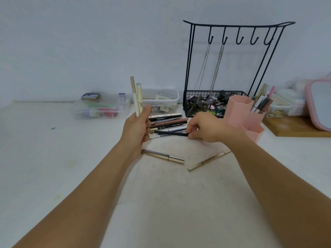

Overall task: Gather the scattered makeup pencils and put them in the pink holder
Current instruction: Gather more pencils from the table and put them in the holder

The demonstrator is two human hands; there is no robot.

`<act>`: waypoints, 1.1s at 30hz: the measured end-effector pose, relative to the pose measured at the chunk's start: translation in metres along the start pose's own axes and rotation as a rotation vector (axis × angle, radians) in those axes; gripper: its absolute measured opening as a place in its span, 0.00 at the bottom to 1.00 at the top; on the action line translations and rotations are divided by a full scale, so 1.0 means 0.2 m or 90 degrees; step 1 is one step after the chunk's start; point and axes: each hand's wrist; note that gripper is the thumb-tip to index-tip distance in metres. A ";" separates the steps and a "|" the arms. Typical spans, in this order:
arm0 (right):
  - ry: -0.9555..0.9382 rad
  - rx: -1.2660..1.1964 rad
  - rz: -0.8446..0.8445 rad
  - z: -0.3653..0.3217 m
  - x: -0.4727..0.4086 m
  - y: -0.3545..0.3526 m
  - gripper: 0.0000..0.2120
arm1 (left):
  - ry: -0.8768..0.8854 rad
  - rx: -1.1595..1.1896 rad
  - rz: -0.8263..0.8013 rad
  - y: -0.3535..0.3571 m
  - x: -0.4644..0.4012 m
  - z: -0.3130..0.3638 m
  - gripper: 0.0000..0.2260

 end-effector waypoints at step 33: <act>-0.034 0.069 0.066 -0.02 -0.04 0.10 0.06 | 0.029 -0.013 0.080 -0.02 -0.02 -0.04 0.15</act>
Point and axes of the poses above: each hand's wrist, its own x-axis away from the middle knuckle, its own y-axis out of the palm, z = x × y, and after that the axes turned 2 degrees about -x, right-handed
